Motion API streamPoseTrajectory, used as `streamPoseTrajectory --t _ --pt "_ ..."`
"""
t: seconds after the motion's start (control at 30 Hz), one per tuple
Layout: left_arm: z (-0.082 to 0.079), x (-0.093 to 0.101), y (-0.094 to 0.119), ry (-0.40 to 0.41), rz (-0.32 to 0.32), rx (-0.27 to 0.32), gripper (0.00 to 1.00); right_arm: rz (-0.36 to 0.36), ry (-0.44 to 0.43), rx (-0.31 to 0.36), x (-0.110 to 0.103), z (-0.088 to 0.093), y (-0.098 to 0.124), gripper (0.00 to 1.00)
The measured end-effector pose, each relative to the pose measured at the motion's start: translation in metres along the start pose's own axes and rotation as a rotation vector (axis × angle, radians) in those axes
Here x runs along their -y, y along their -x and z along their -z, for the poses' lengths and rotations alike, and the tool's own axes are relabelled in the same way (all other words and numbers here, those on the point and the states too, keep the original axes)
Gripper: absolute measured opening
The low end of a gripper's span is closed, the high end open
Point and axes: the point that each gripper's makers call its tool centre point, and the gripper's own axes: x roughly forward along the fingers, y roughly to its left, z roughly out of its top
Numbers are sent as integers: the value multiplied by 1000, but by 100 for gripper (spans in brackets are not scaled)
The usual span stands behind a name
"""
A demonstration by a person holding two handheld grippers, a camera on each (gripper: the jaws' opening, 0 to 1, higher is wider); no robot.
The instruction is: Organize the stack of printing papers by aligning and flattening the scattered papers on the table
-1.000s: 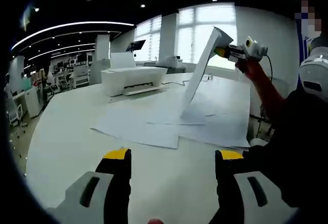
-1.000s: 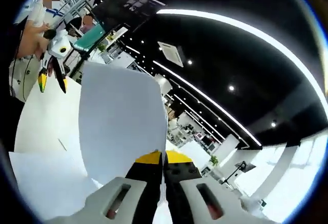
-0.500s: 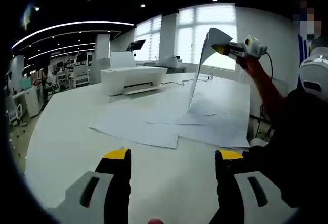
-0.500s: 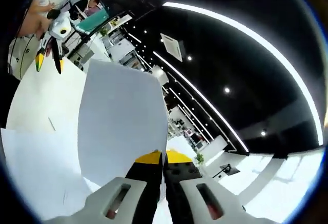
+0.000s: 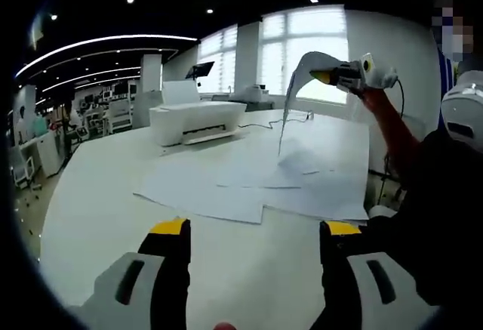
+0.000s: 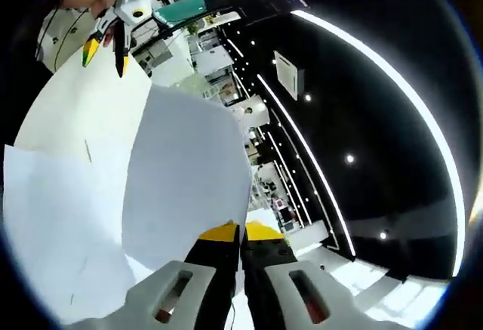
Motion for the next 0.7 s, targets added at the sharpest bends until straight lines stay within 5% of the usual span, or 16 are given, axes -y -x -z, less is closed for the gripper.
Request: streamPoseTrajectory --t 0.7 --pt "-14 -4 4 -46 -23 13 77 -118 94 46 -31 -36 -14 0"
